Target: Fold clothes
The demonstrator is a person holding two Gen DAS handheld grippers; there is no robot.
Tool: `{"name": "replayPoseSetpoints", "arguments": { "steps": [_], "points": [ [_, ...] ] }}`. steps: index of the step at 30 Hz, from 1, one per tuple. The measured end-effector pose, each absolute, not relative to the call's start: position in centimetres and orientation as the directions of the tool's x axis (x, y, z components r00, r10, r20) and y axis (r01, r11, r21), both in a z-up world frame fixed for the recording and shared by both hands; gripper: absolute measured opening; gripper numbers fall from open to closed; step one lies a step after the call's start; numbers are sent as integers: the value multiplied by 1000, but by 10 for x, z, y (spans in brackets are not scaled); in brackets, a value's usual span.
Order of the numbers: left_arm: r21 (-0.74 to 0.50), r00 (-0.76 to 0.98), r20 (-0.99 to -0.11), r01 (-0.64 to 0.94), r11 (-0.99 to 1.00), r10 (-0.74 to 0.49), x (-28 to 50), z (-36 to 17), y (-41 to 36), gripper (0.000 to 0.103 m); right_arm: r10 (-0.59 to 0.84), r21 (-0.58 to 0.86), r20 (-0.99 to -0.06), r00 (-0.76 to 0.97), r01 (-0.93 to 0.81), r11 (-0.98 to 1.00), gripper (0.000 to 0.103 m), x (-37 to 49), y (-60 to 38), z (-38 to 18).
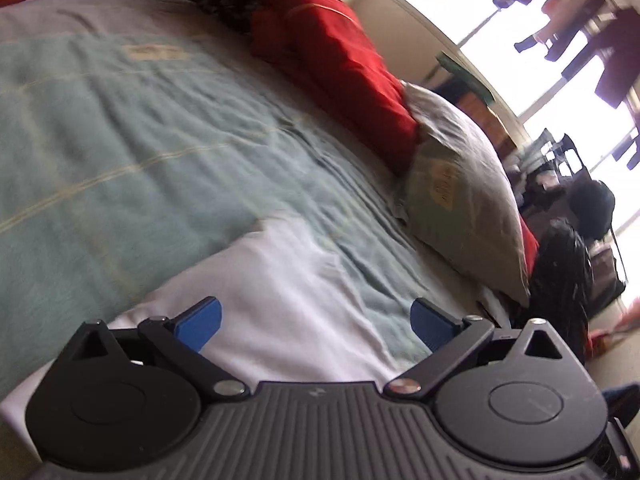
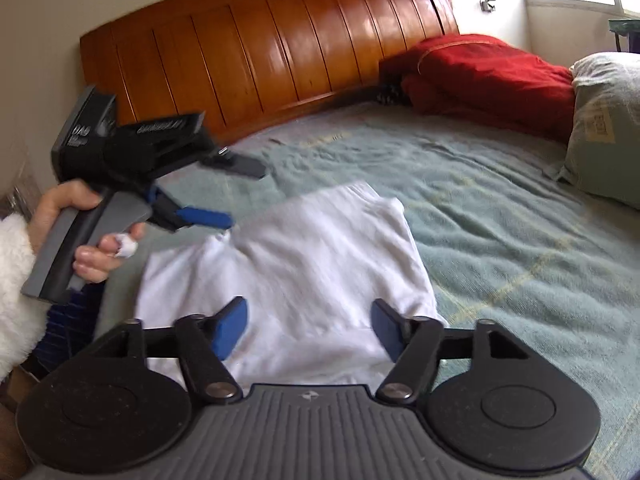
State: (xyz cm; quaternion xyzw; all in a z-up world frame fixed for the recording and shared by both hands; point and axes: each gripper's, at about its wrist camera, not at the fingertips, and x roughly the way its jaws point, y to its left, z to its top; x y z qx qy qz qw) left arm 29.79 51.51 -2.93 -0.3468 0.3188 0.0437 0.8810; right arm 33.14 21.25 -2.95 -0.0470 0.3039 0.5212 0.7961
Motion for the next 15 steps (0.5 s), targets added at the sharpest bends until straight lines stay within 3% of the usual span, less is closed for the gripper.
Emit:
{"name": "replayPoseSetpoints", "arguments": {
  "steps": [2,7,15],
  "points": [
    [-573,779,-603,-276,772,-169,323,-30,509,100,805,234,-527,273,-864,446,81,326,212,-31],
    [-527,727,-681,-403,748,-89,364,-67,516,100,833,257,-498,241,-876,407,83,321,205,-34],
    [-452,733,-680,-398,798,-19,374,-37,492,101,857,309,-459,233,-863,400,87,330,189,-29]
  ]
}}
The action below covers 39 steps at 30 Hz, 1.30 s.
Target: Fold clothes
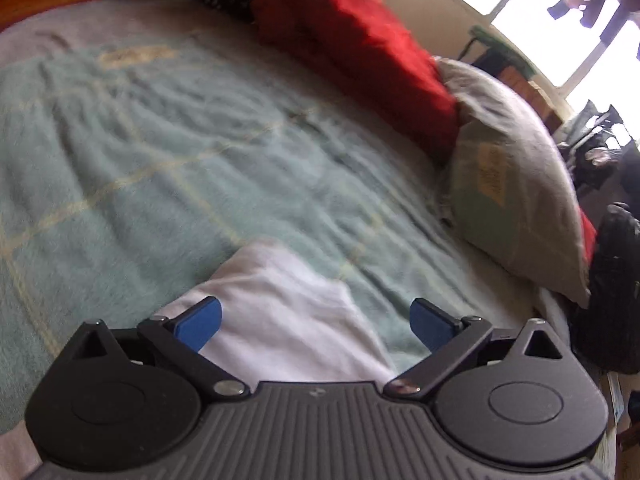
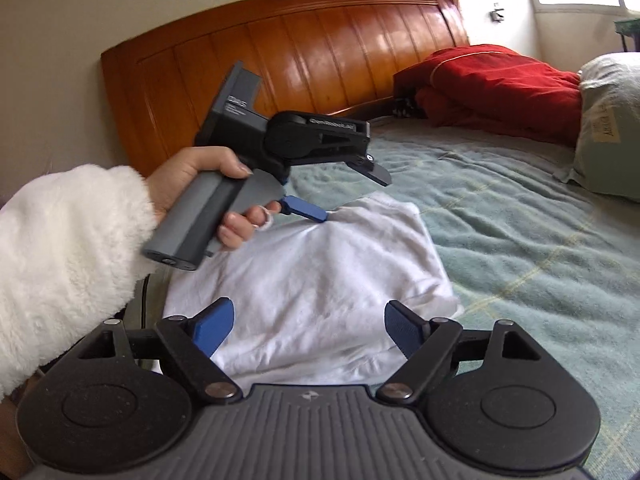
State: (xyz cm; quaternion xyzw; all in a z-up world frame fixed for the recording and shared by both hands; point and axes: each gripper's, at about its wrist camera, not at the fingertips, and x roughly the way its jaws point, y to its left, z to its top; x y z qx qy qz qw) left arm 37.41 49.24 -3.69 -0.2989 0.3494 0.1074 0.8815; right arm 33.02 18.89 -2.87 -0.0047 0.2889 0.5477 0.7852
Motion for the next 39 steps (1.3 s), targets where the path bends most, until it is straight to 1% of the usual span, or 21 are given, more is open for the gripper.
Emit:
{"name": "replayPoseSetpoints", "arguments": {
  "steps": [1,3,4,7,11,14,18,22,25,27,29,31,36,39],
  "points": [
    [-447,732,-682,-402,799,-13,372,-38,494,101,863,318,-450,230,-862,395,88,331,187,-26],
    [-429,652,-758,-473,769,-22,379,-50,499,98,873,329,-434,222,-863,383,91,331,182,-22],
    [-425,636,-771,-489,762,-22,377,-52,500,98,876,331,-429,219,-864,379,93,331,180,-21],
    [-437,655,-755,-475,764,-25,355,-33,497,99,884,341,-416,214,-864,369,96,334,173,-15],
    [-484,657,-747,-432,761,-102,318,-20,492,100,898,397,-391,203,-843,363,100,345,163,-11],
    [-466,642,-763,-466,752,-75,309,-26,498,101,900,430,-389,194,-826,364,100,351,161,-11],
    [-442,621,-783,-511,737,-39,296,-33,506,100,891,418,-404,204,-826,379,100,350,161,-10],
    [-416,597,-802,-555,721,-4,284,-40,515,101,897,432,-389,210,-818,379,101,354,157,-9],
    [-396,578,-816,-586,707,22,274,-46,521,100,892,435,-397,218,-811,392,101,357,156,-11],
    [-402,588,-808,-593,698,35,268,-45,522,100,886,433,-406,225,-806,403,101,360,155,-12],
    [-421,617,-787,-572,704,31,263,-37,514,100,884,438,-402,238,-798,414,101,365,151,-11],
    [-444,648,-761,-518,731,-3,259,-28,497,100,884,450,-398,246,-787,422,102,371,146,-11],
    [-485,670,-726,-340,805,-154,234,-23,428,100,862,456,-425,276,-757,467,103,383,141,-15],
    [-521,660,-714,-281,806,-231,221,-37,396,100,848,466,-445,288,-734,494,103,389,139,-18]
  ]
}}
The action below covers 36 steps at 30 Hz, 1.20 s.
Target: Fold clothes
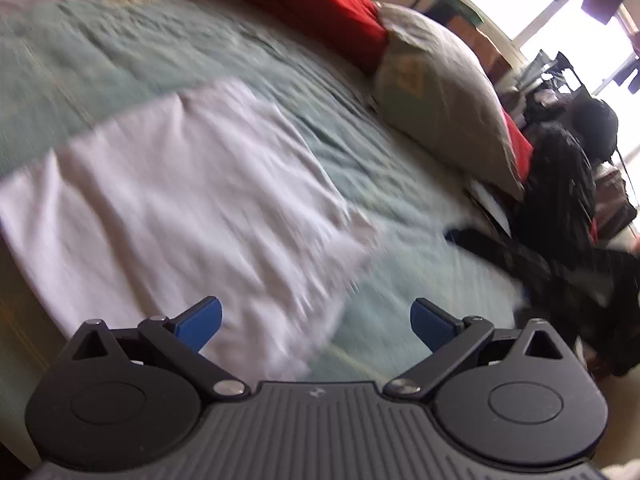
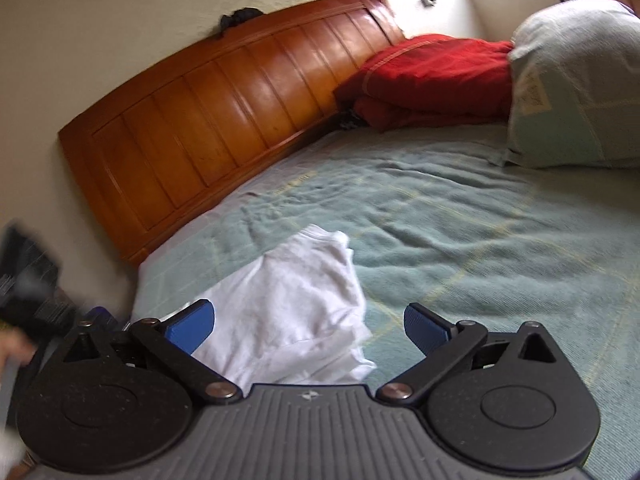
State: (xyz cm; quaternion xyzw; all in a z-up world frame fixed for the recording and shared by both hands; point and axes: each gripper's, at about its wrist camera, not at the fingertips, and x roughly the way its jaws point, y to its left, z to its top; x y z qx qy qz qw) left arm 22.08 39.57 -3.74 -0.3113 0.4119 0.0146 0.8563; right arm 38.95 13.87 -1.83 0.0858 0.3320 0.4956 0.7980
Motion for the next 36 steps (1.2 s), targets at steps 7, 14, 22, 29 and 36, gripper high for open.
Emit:
{"name": "replayPoseSetpoints", "arguments": {
  "steps": [7,14,22,29,36],
  "points": [
    [-475,636,-745,-293,830,-202,189,-41,364,100,838,473,-459,296,-717,512,103,398,135,-24],
    [-250,647,-761,-350,903,40,158,-20,351,101,882,455,-426,200,-795,400,103,384,157,-28],
    [11,584,-783,-331,944,214,151,-29,327,101,862,350,-495,107,-884,310,103,360,208,-46],
    [7,622,-736,-387,922,267,143,-26,322,102,824,370,-547,149,-840,397,103,364,188,-27],
    [-110,666,-727,-349,931,163,156,-37,320,102,740,206,-628,239,-866,455,103,335,145,9]
  ]
}}
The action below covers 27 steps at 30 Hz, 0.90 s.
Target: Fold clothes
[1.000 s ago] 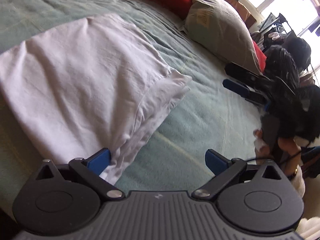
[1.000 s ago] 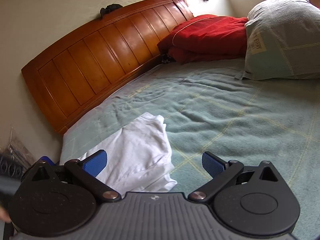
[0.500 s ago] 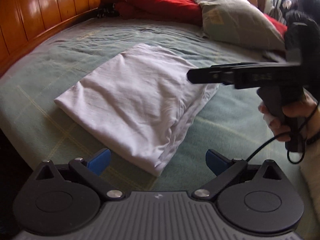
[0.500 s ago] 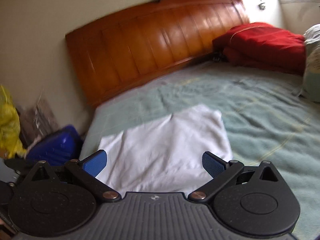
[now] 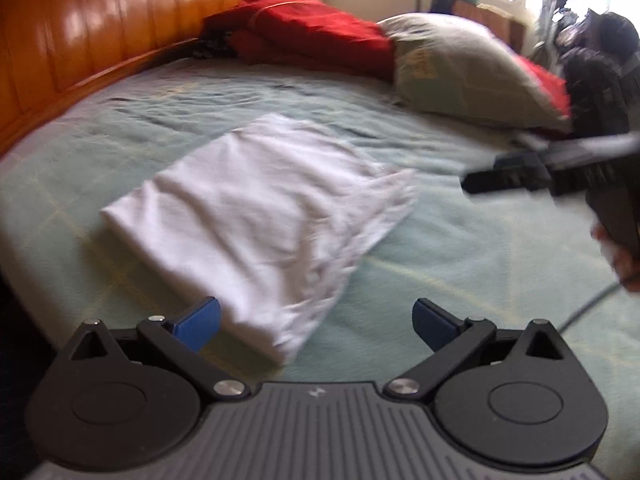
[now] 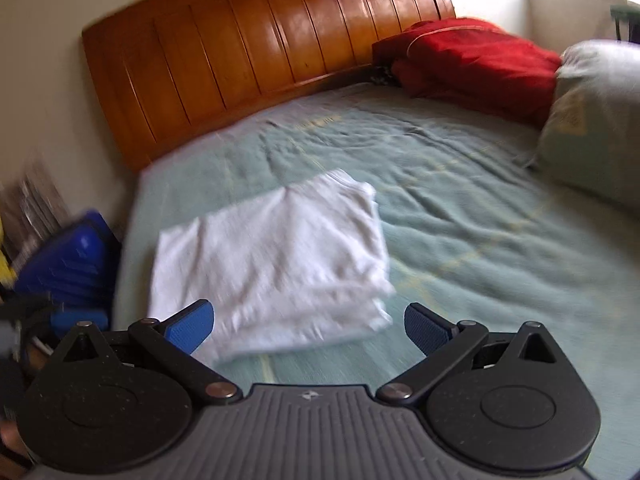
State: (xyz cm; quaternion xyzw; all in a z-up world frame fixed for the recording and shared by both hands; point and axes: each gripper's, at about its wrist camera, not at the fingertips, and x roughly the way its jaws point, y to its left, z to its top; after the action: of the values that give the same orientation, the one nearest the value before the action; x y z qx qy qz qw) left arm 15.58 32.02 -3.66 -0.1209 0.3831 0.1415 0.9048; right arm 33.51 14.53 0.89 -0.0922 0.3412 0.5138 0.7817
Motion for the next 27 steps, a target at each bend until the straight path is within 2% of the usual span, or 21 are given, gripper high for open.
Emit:
{"name": "replayPoseSetpoints", "arguments": {
  "steps": [6,10,16,23,27],
  "points": [
    [-230,700,-713,-301,926,50,169,-48,319,102,695,166,-679,239,-871,462,103,299,98,7],
    [-217,676,-734,-335,917,73,169,-56,314,101,628,136,-731,265,-846,515,103,279,82,-3],
    [-140,638,-759,-350,926,127,157,-34,290,101,582,147,-761,288,-796,587,103,264,70,-12],
    [-107,666,-718,-391,914,201,131,-14,263,102,534,158,-793,294,-747,646,103,249,65,-24],
    [-89,672,-712,-373,924,203,119,-4,247,102,523,159,-803,287,-742,651,103,237,67,-25]
  ]
}}
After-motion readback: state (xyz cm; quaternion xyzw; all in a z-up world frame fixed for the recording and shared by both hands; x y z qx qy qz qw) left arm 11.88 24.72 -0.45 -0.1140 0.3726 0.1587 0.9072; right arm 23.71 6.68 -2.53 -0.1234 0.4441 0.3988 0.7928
